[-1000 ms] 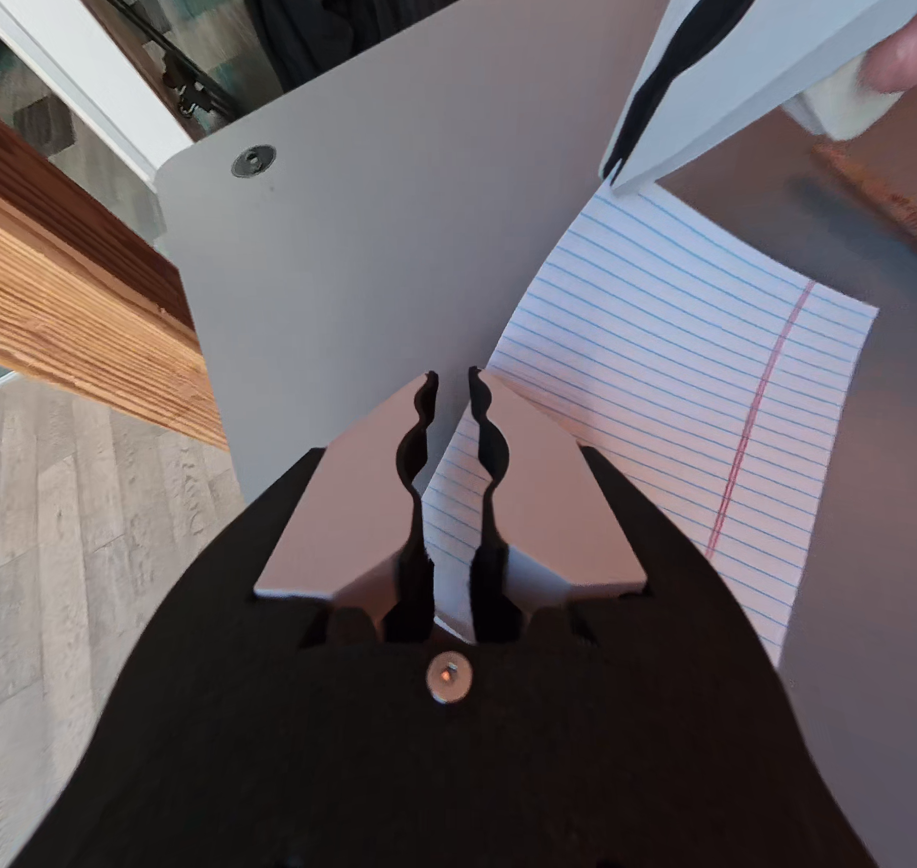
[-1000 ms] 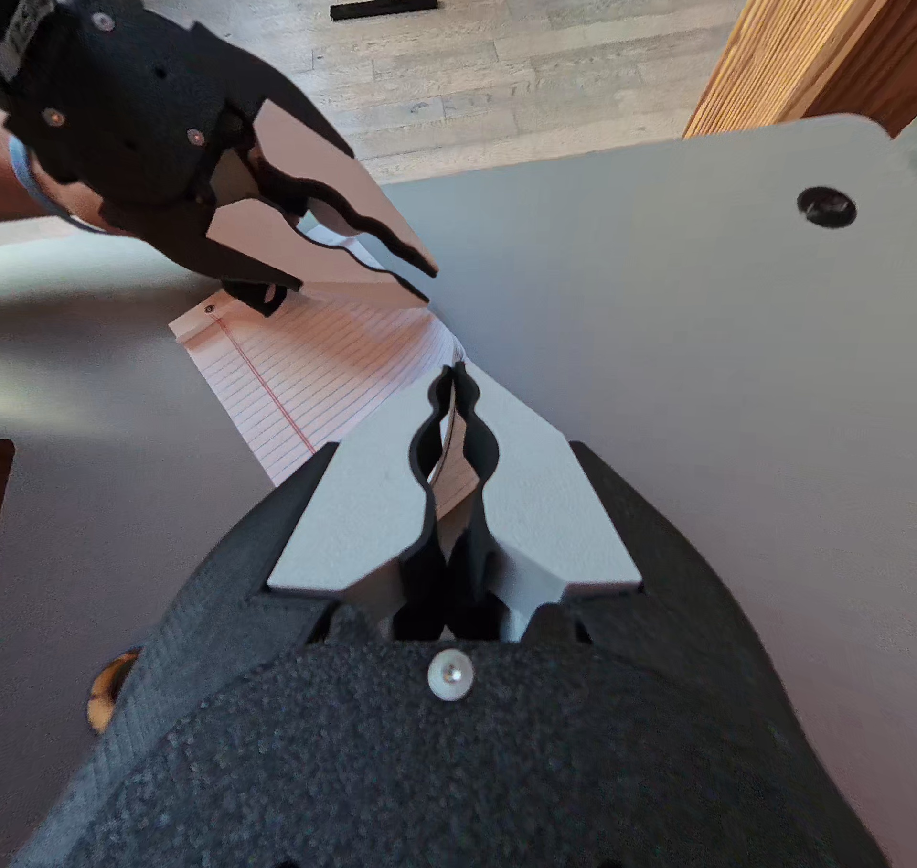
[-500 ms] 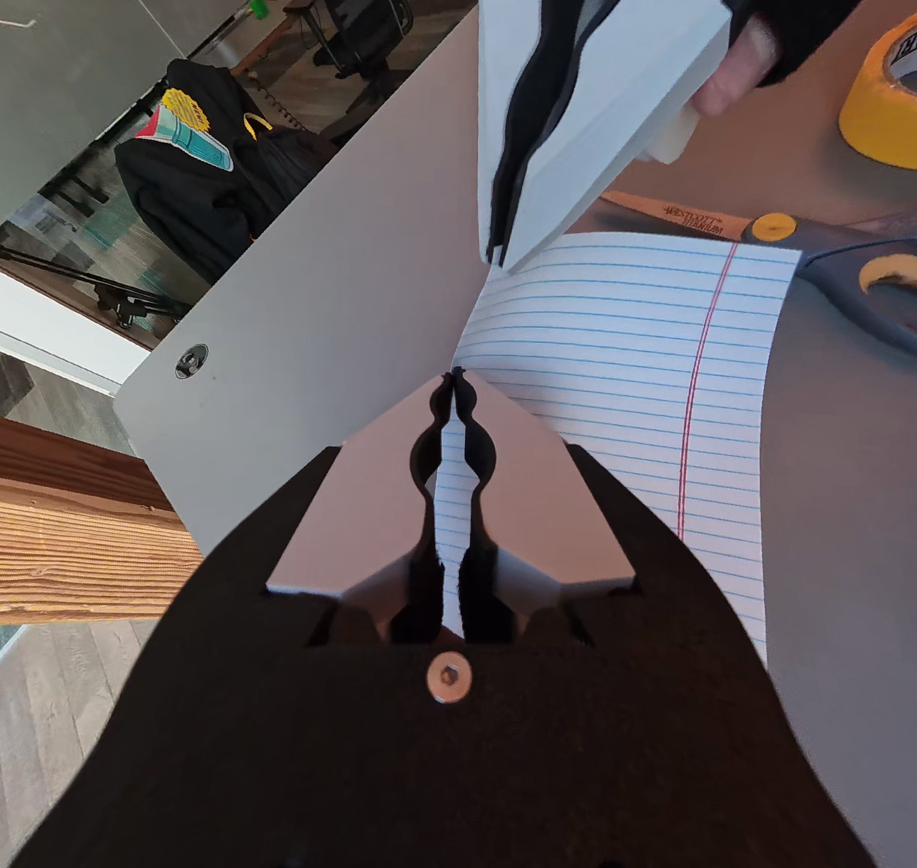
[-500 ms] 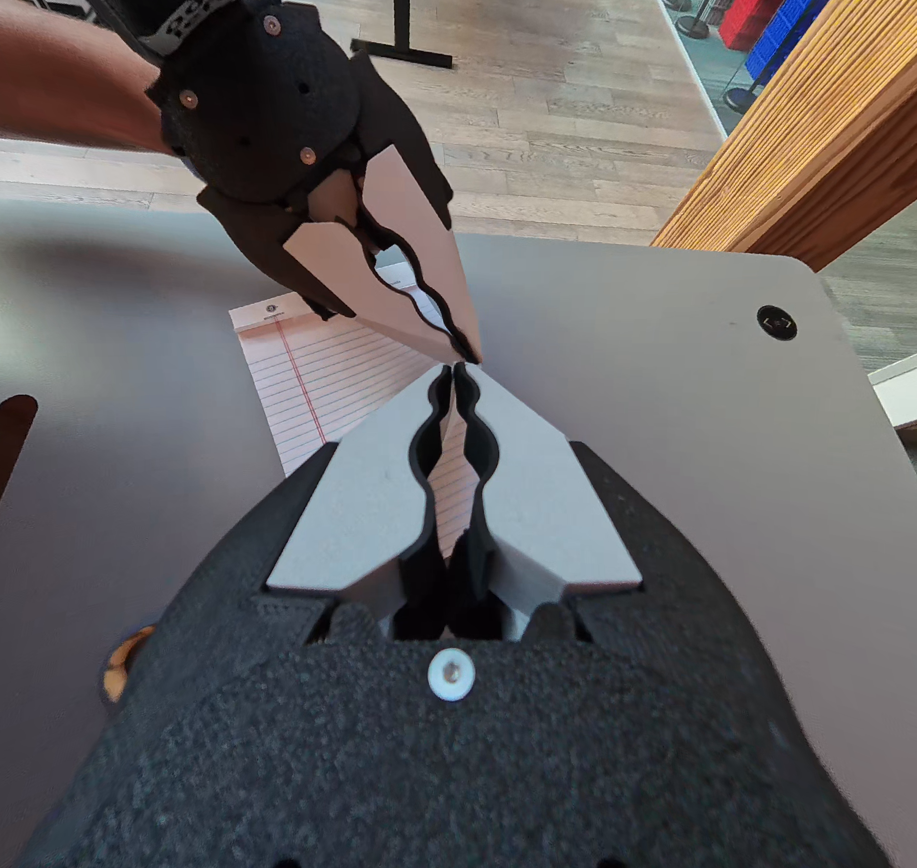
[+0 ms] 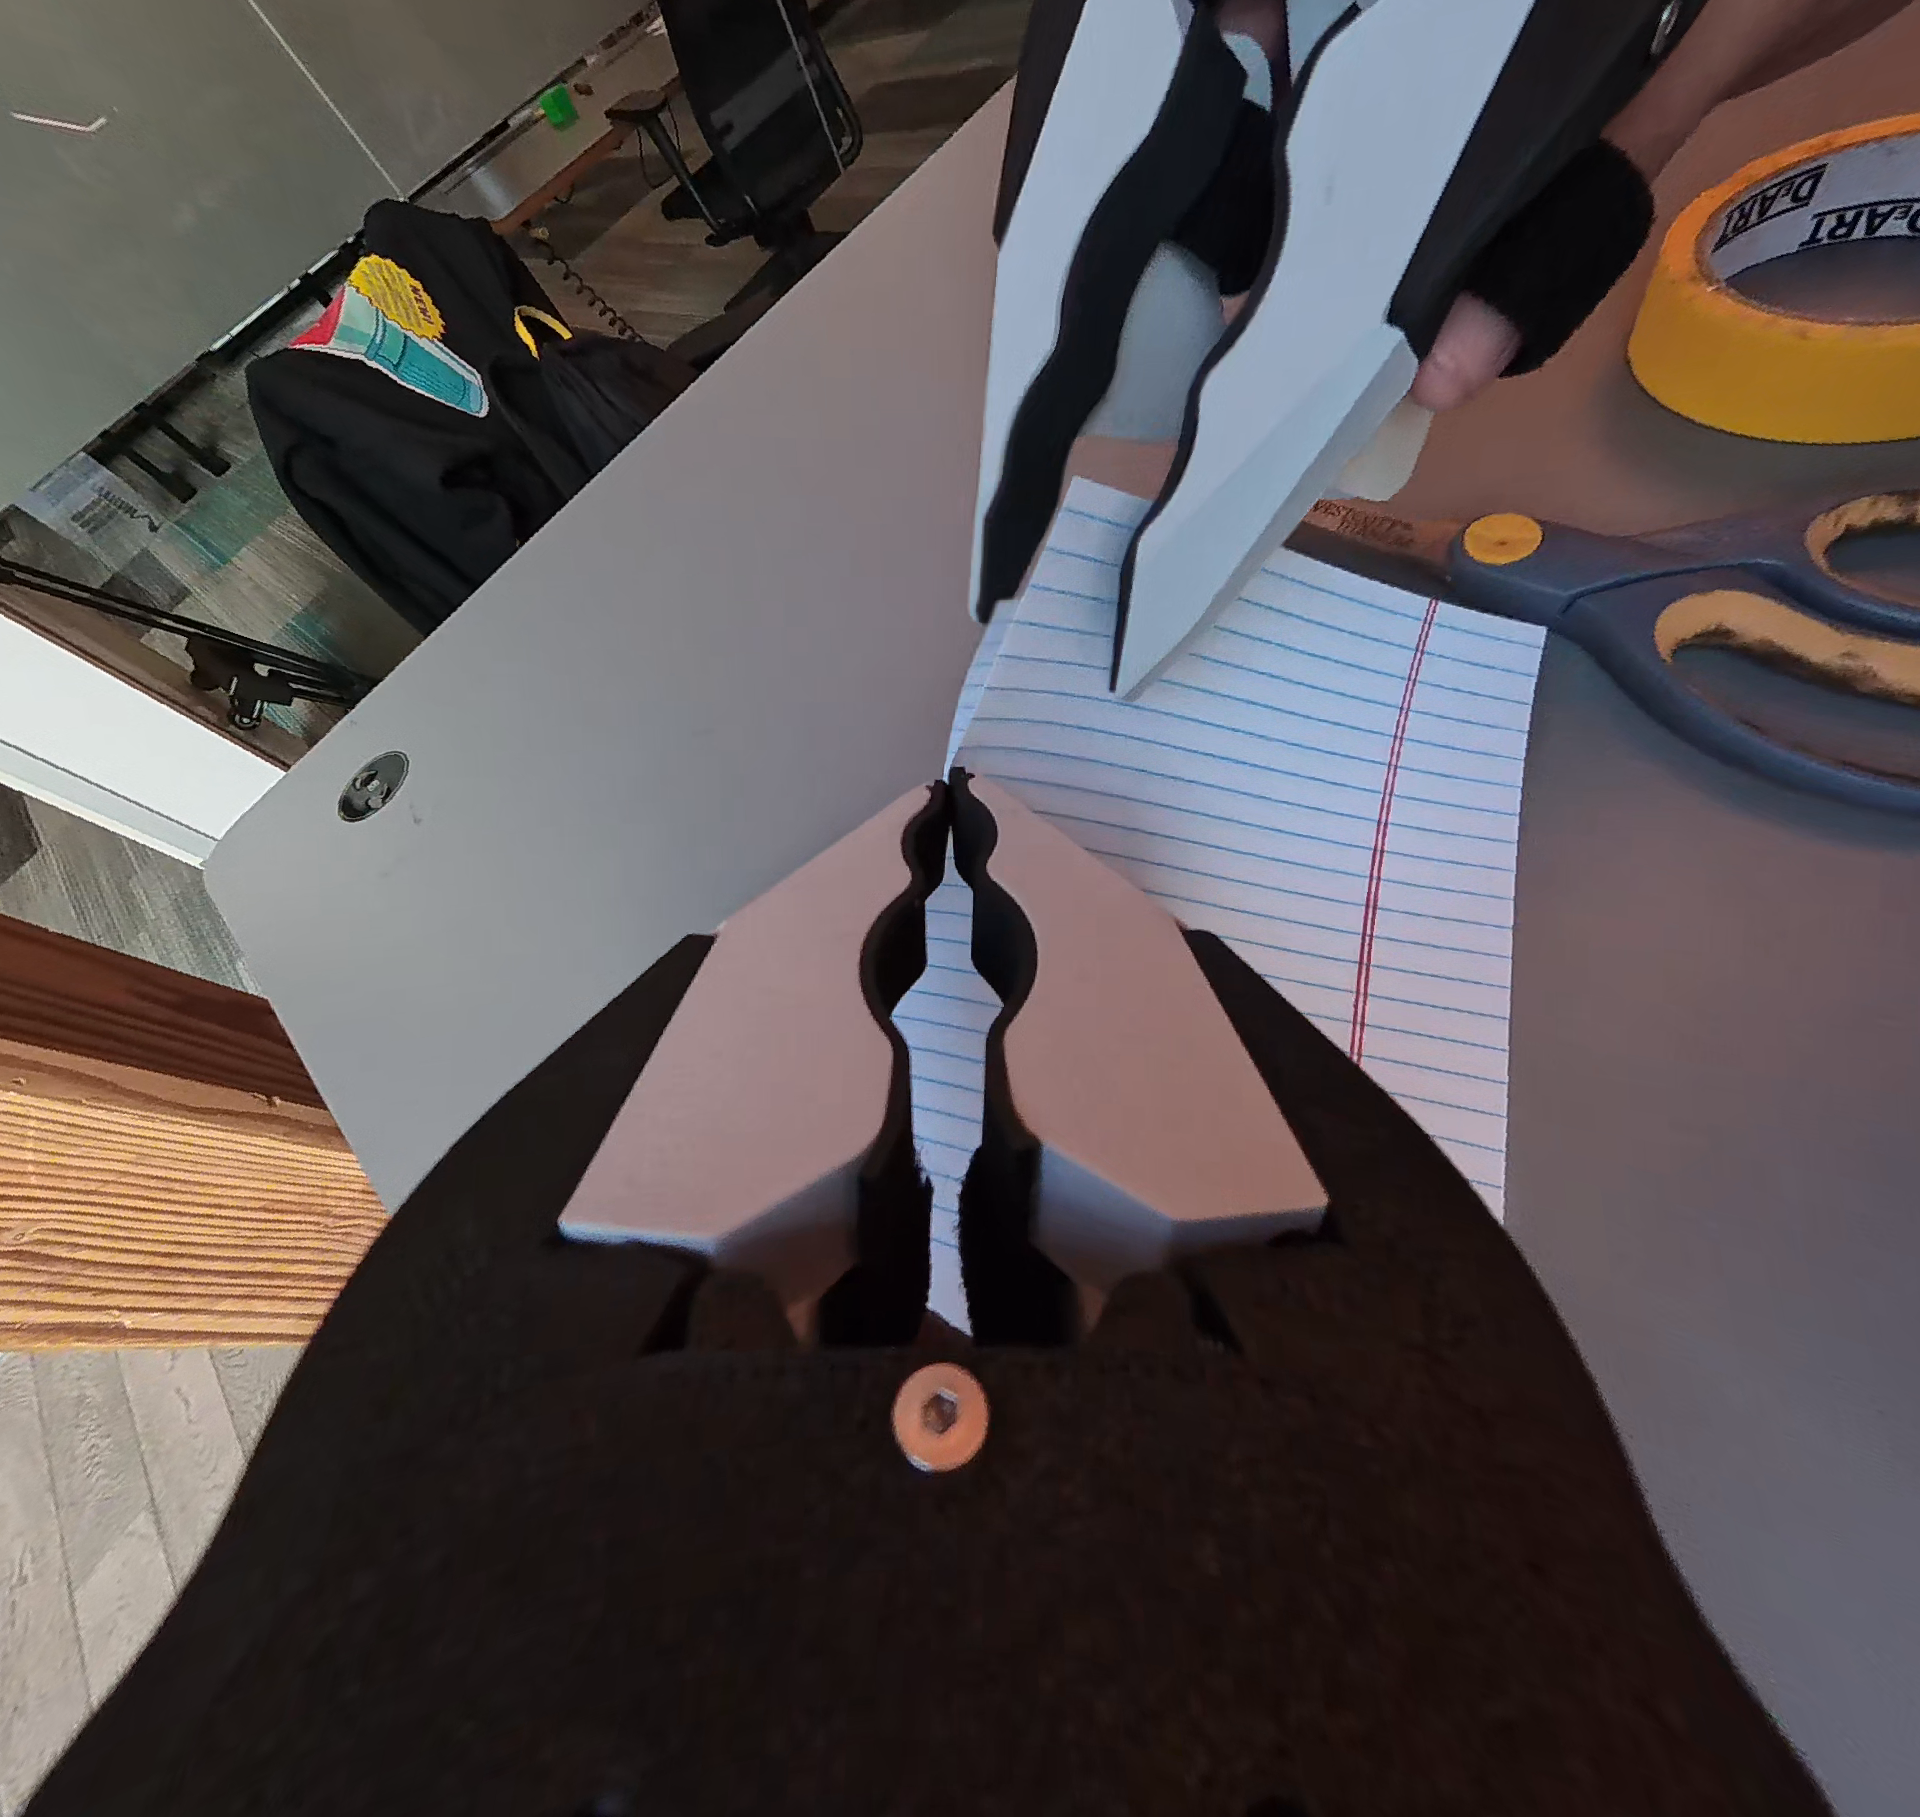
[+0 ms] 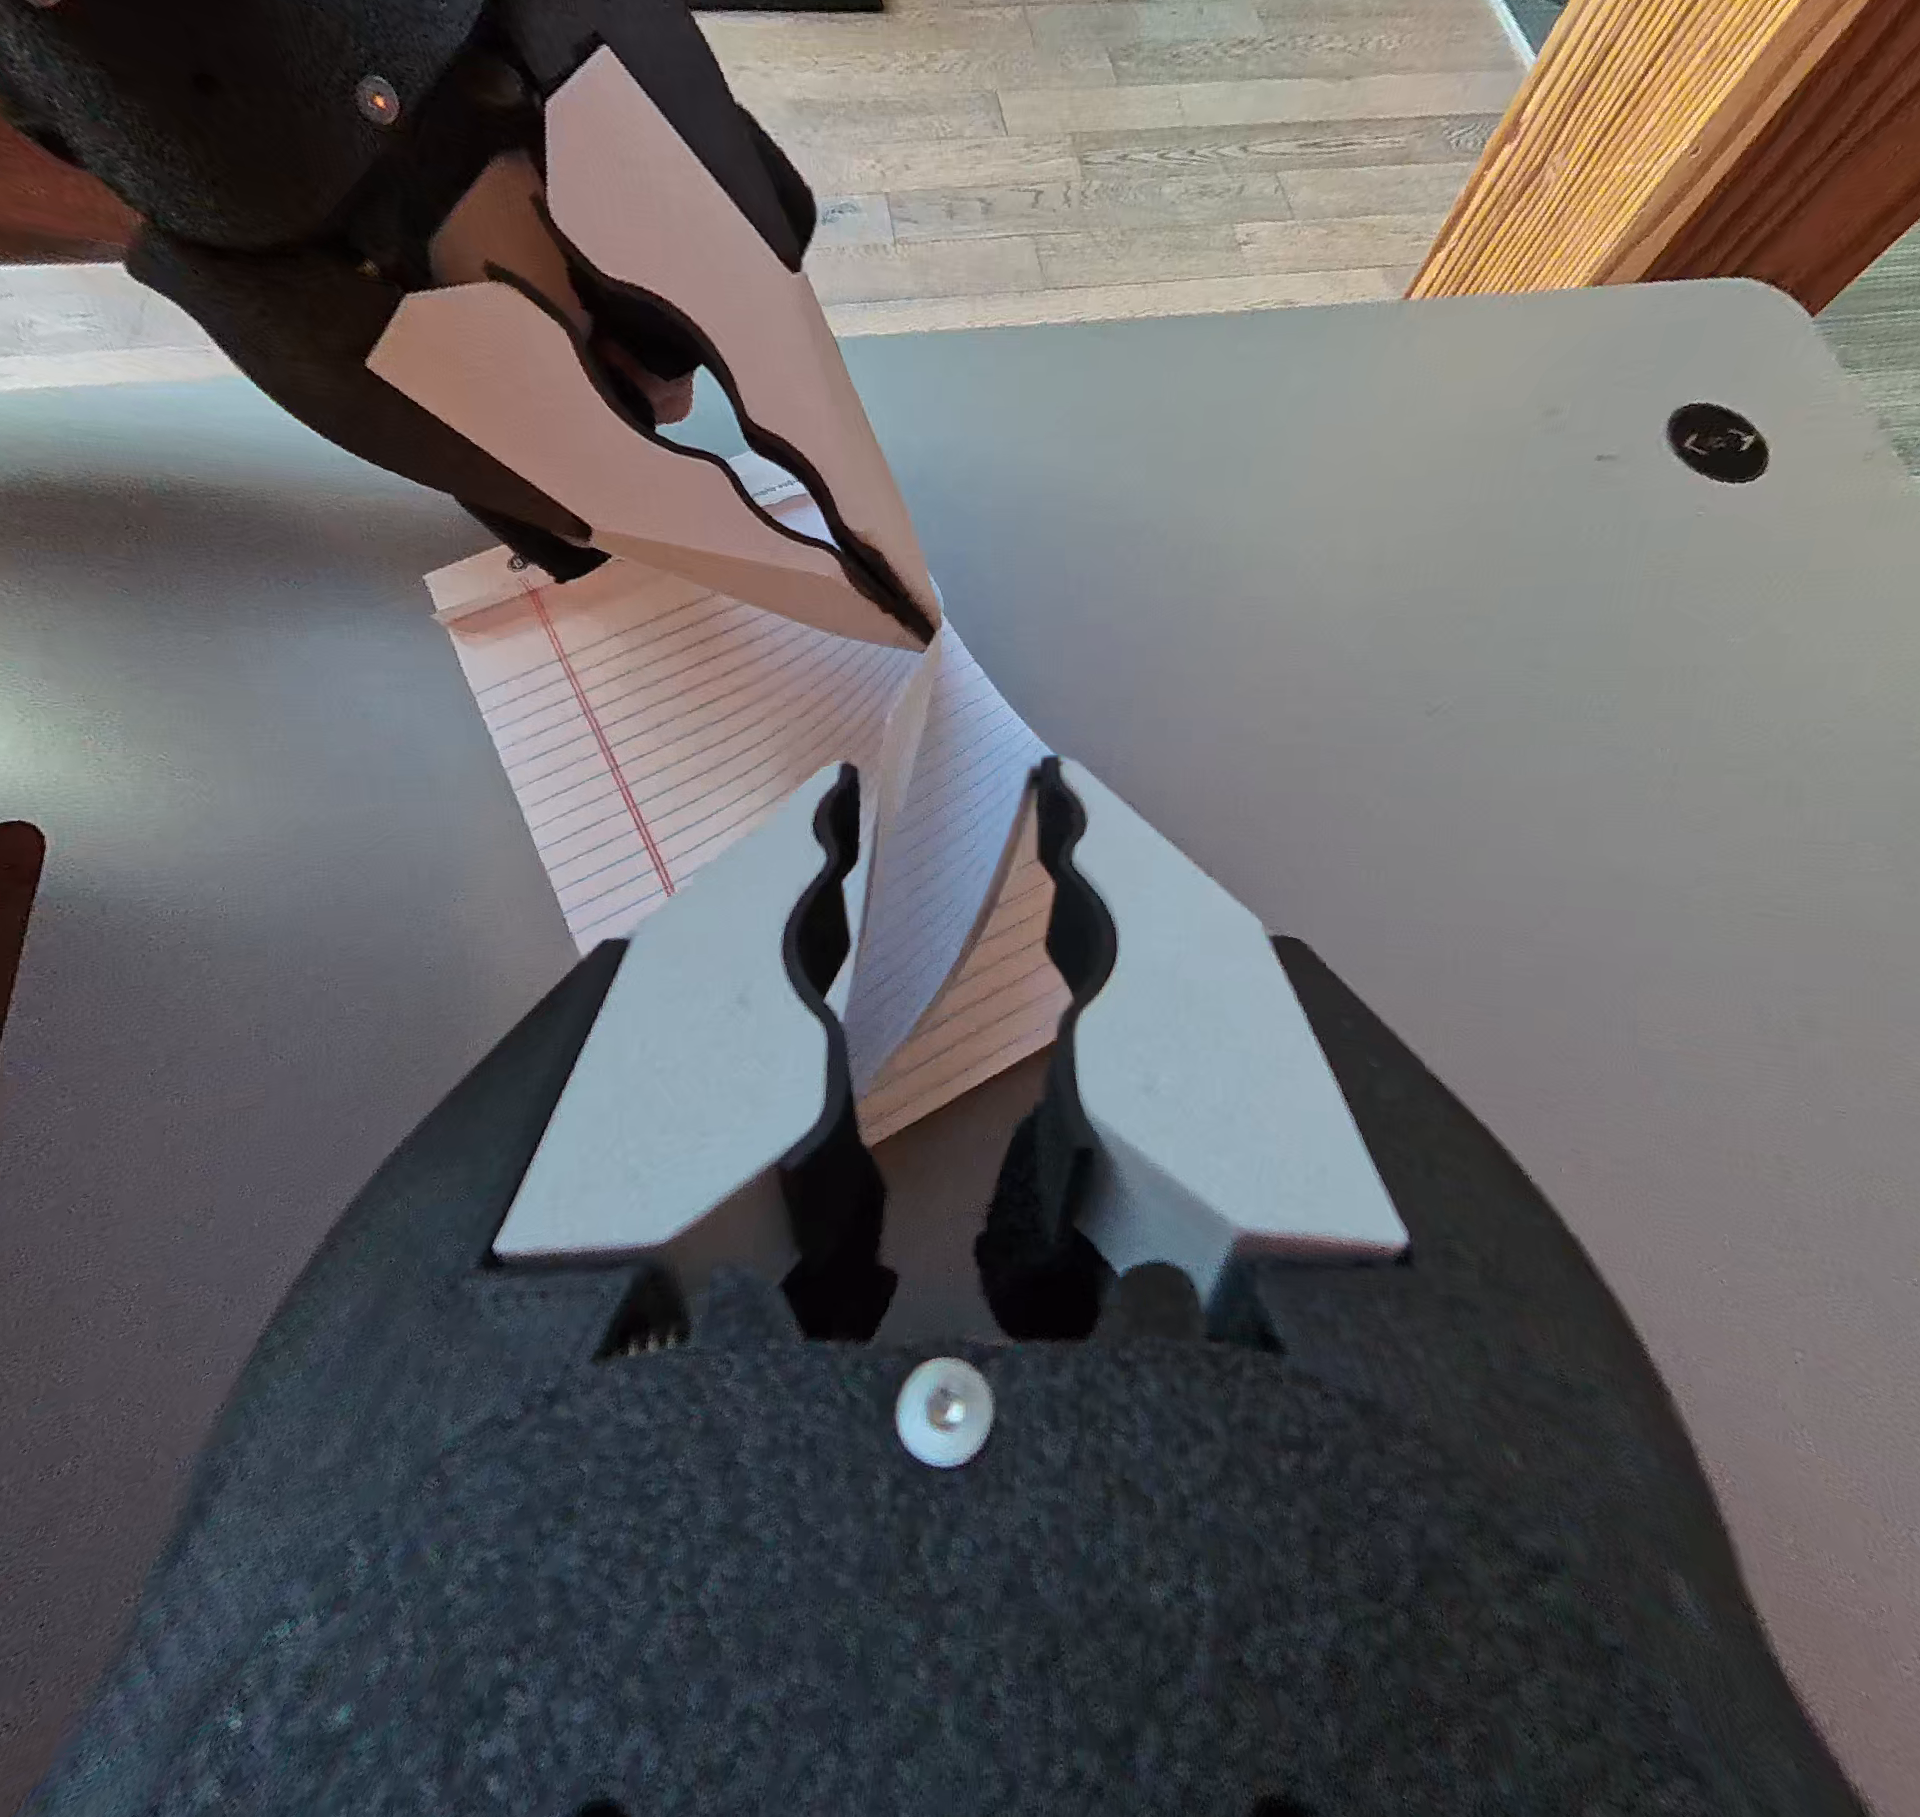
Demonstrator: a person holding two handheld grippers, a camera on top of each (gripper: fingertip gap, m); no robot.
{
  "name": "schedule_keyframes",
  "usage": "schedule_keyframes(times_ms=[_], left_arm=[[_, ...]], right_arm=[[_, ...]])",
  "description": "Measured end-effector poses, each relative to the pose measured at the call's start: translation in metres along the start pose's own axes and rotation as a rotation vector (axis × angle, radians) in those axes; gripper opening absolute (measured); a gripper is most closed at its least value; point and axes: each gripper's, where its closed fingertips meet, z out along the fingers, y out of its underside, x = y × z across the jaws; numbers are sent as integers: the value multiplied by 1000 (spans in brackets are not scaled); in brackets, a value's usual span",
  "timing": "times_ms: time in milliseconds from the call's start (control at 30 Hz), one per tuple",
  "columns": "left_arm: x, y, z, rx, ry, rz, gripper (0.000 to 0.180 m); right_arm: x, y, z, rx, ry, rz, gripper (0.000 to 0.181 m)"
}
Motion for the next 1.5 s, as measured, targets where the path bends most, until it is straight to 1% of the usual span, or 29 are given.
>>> schedule_keyframes(times_ms=[33, 100, 200, 267, 333, 400, 500, 633, 700, 800, 933, 1133, 1233, 1300, 1333, 1367, 1400, 1433, 1467, 1500], left_arm=[[0, 0, 0, -1, 0, 2, 0], [-1, 1, -1, -5, -2, 4, 0], [-1, 1, -1, -3, 1, 1, 0], [0, 1, -1, -3, 2, 5, 0], [0, 0, -1, 0, 3, 8, 0], [0, -1, -1, -2, -1, 12, 0], [0, -1, -1, -5, -17, 28, 0], [1, 0, -1, -3, -21, 28, 0], [2, 1, 0, -5, -25, 35, 0], [3, 2, 2, -10, -24, 37, 0], [3, 2, 6, -10, -19, 30, 0], [6, 1, 8, -5, -4, 33, 0], [9, 0, 8, -4, 3, 40, 0], [10, 1, 10, -10, 8, 36, 0], [10, 3, 10, -22, 10, 31, 0], [11, 9, 11, -60, 32, 12, 0], [14, 21, 13, -129, 71, -30, 0], [15, 30, 15, -191, 89, -85, 1], [18, 35, 15, -223, 119, -125, 16], [22, 39, 14, -242, 148, -159, 43]], right_arm=[[2, -2, -1, 3, 23, -7, 38], [5, -7, -9, -1, 58, -19, 44], [4, -25, -22, 47, 90, -23, 48], [0, -31, -25, 70, 71, -1, 47], [-8, -27, -19, 42, 15, 16, 40], [-10, -20, -13, -9, 8, -3, 36], [-14, -21, -13, -11, 5, -7, 30], [-14, -4, -8, -60, -14, 42, 34], [-9, -6, -11, -44, 23, 39, 36], [-7, -20, -26, 37, 76, 2, 28], [-12, -17, -35, 46, 53, 31, 26], [-6, -1, -28, 37, 70, 81, 30], [7, 13, -22, -13, 110, 96, 37], [14, 20, -19, -16, 117, 112, 34], [13, 27, -14, -35, 91, 148, 36], [10, 39, -8, -82, 49, 187, 40], [8, 51, -3, -139, 21, 226, 47], [6, 62, 1, -188, 6, 260, 52], [5, 70, 4, -213, -1, 288, 54], [5, 75, 5, -225, 9, 309, 56]])
